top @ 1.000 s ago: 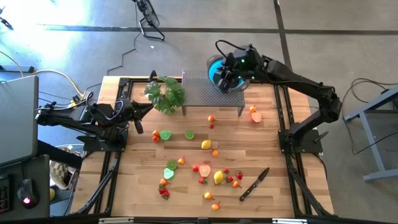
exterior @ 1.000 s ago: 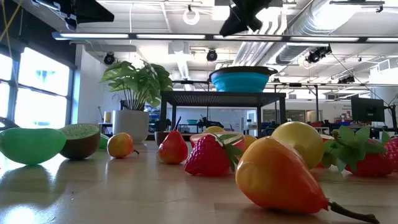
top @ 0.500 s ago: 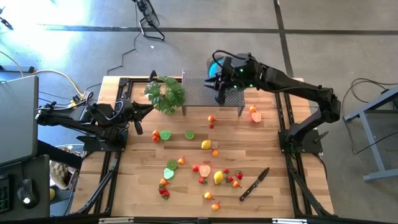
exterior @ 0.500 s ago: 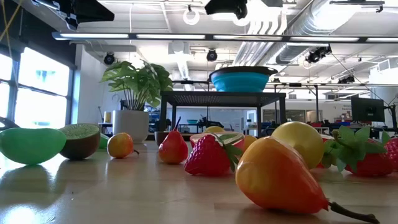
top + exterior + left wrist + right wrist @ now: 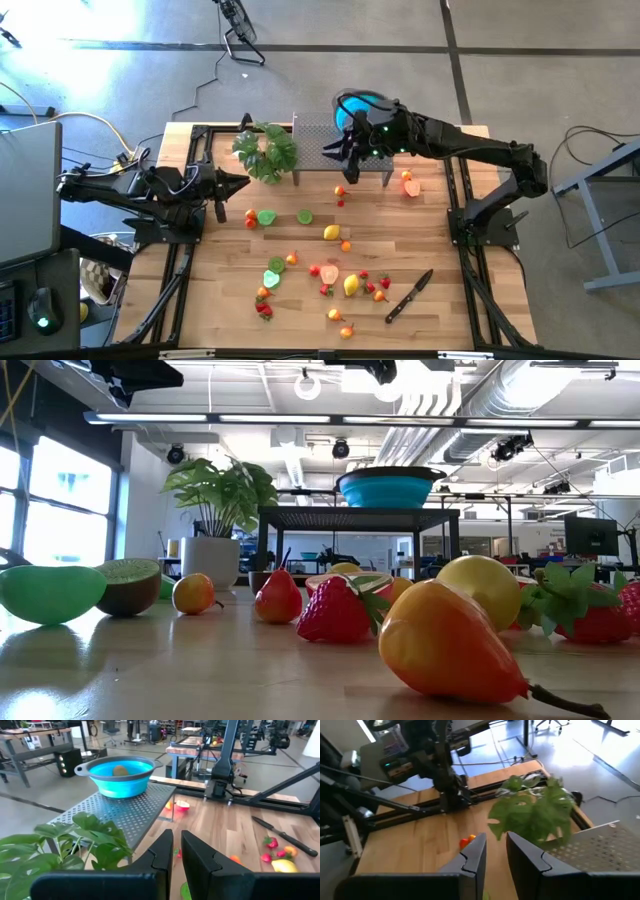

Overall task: Pick & Place Fruit
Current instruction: Put the yellow lemon in the blue bowl on the shelf

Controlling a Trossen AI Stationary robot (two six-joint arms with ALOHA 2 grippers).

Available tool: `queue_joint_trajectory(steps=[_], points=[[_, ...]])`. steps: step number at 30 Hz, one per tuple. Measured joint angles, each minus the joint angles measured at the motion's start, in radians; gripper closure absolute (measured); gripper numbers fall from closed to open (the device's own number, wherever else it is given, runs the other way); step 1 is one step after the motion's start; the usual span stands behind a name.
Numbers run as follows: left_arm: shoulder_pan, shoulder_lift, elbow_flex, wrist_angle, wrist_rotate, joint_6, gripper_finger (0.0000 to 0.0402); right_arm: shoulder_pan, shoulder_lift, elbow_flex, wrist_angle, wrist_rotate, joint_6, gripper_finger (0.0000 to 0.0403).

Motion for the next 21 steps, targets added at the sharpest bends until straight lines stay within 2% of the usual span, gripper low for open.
queue_joint_trajectory(steps=[6,10,21], points=[[0.000,0.000,0.000,0.000,0.000,0.000,0.0367,0.027,0.000,0.000,0.000,0.030,-0.034,0.0335],[0.000,0.000,0.000,0.000,0.000,0.000,0.0367,0.039,0.000,0.000,0.000,0.060,0.015,0.0334],[0.000,0.000,0.000,0.000,0.000,0.000,0.0367,0.041,0.000,0.000,0.000,0.047,0.044,0.0334]])
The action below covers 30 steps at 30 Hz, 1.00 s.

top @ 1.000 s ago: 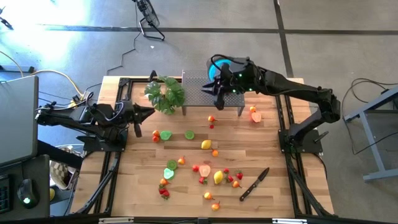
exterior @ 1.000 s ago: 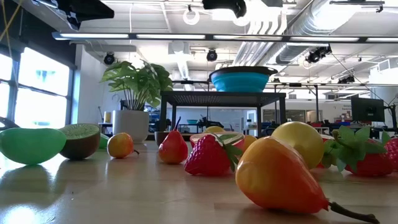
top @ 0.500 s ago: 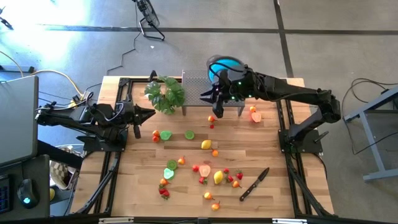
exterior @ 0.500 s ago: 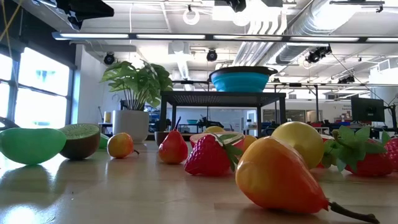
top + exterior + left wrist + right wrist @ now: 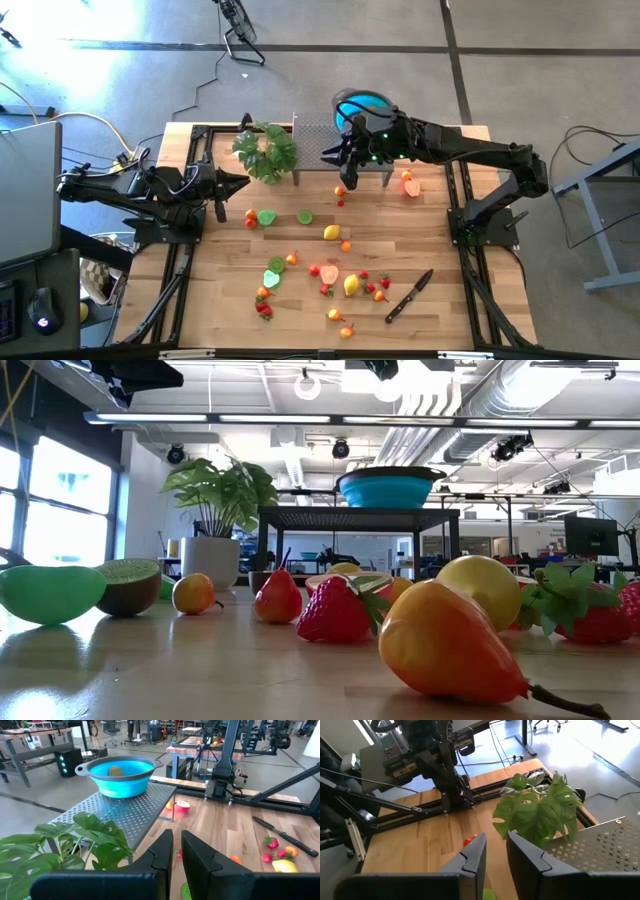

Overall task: Pick & Place Fruit
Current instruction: Put the yellow lemon in the blue bowl on the shelf

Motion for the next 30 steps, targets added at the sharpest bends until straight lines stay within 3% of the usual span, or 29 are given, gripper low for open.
queue_joint_trajectory(steps=[9,15,23,30], points=[[0.000,0.000,0.000,0.000,0.000,-0.048,0.0367,0.003,0.003,0.000,0.044,-0.018,-0.001,0.0334],[0.000,-0.008,0.000,0.000,0.000,-0.075,0.0367,0.034,-0.016,0.000,0.017,0.026,-0.059,0.0354],[0.000,-0.013,0.000,-0.003,0.000,-0.100,0.0367,0.107,-0.078,0.000,-0.116,0.038,-0.052,0.0395],[0.000,-0.013,0.000,-0.086,0.000,-0.131,0.0367,0.156,-0.133,0.000,-0.208,0.119,0.005,0.0398]])
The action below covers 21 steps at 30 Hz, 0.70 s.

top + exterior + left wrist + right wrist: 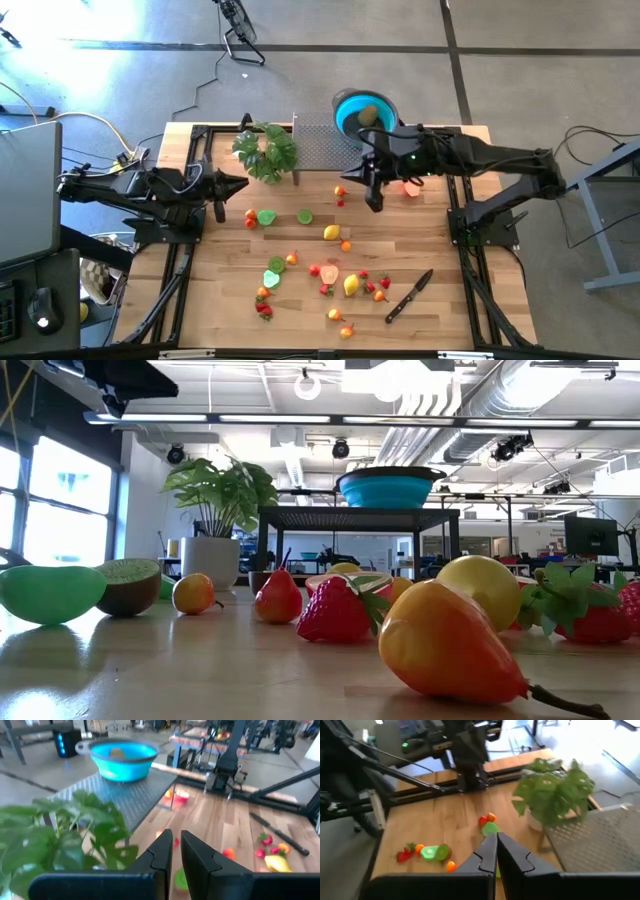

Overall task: Pick & Place Fruit
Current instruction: Put the yellow lemon in the blue bowl on the shelf

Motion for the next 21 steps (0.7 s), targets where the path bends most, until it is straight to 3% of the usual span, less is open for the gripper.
queue_joint_trajectory(steps=[7,16,21], points=[[0.000,0.000,0.000,-0.018,0.000,-0.022,0.0367,-0.008,-0.054,-0.062,-0.060,0.089,0.082,0.0399],[0.000,0.000,0.000,-0.015,0.000,-0.034,0.0367,-0.003,-0.190,-0.401,0.164,0.069,0.295,0.0399],[0.000,0.000,0.000,-0.014,0.000,-0.094,0.0367,0.028,-0.233,-0.525,0.255,0.063,0.397,0.0398]])
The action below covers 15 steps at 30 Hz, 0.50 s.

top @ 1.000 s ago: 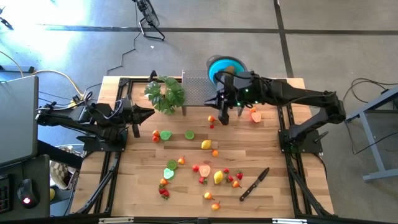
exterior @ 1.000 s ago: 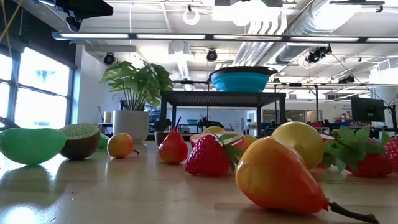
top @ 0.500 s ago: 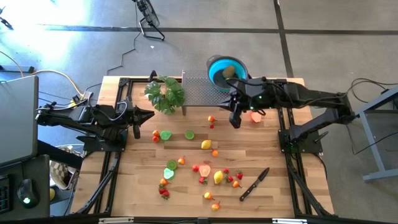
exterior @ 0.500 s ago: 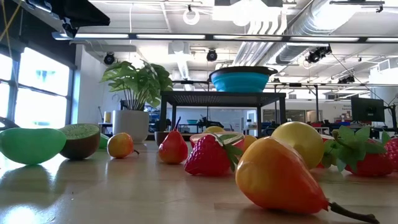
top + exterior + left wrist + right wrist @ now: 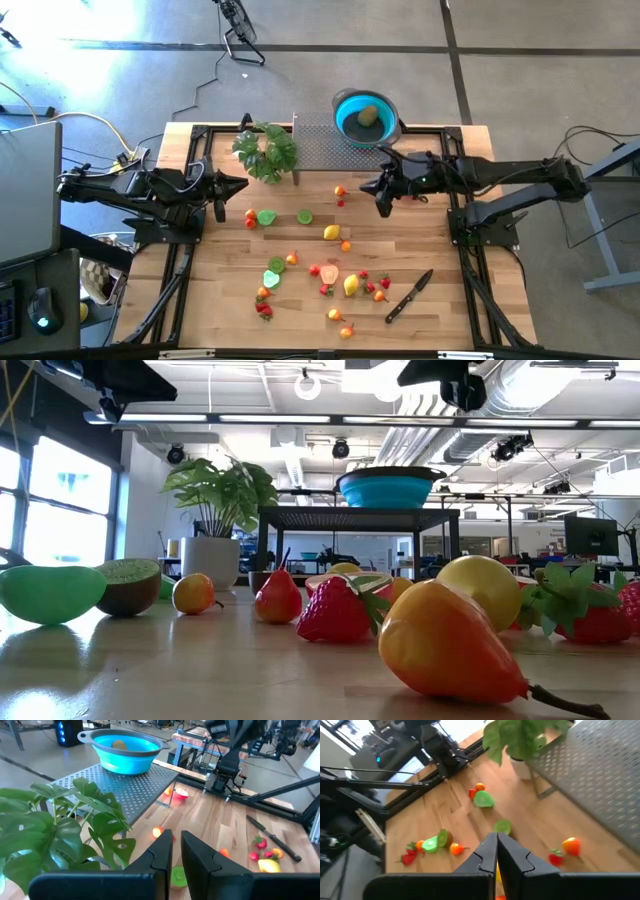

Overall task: Pick & Place Fruit
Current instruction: Put the yellow lemon in the blue bowl on the shelf

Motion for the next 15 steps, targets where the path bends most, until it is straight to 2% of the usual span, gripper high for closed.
queue_joint_trajectory(steps=[5,15], points=[[0.000,0.000,0.000,0.012,0.027,-0.079,0.0367,0.033,-0.002,-0.035,0.032,0.013,0.020,0.0399],[0.000,0.005,0.000,0.013,0.027,-0.084,0.0367,0.071,-0.003,-0.039,0.127,0.067,-0.023,0.0398]])
